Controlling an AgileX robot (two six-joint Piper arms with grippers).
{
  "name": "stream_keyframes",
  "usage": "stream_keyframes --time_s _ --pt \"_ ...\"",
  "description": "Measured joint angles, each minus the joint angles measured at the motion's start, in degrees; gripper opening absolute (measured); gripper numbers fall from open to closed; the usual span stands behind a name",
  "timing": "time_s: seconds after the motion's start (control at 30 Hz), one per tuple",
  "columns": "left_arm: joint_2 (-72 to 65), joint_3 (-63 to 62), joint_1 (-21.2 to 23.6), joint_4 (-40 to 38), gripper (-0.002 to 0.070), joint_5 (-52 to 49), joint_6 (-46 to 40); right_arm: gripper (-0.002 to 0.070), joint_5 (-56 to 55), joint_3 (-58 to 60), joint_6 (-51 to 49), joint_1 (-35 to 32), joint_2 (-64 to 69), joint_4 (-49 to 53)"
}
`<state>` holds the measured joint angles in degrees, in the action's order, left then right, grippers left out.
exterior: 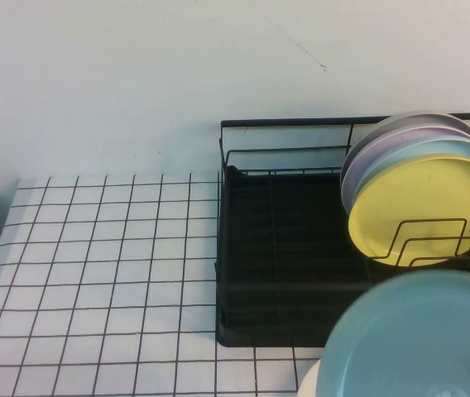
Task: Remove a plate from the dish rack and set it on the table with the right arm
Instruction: Place the plate from the table
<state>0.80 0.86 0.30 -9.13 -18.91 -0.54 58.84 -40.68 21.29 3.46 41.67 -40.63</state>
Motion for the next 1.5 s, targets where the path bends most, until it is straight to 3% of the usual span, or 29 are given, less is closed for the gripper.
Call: stream_keyframes --time_s 0.27,0.67,0.9,1.5 --pt "0.00 0.00 0.00 0.00 -0.0004 0.00 0.00 0.0114 -10.21 21.83 6.53 0.00 -7.38 -9.35" --pt "0.00 0.00 0.00 0.00 -0.0004 0.00 0.00 0.0114 -18.45 20.76 23.57 0.00 11.48 -13.78" --pt "0.00 0.00 0.00 0.00 -0.0004 0.00 0.00 0.0120 -18.99 19.47 37.14 0.00 20.19 -24.51" --pt "0.00 0.00 0.00 0.00 -0.0004 0.00 0.00 0.0324 -16.68 16.17 48.97 0.00 27.96 -27.86"
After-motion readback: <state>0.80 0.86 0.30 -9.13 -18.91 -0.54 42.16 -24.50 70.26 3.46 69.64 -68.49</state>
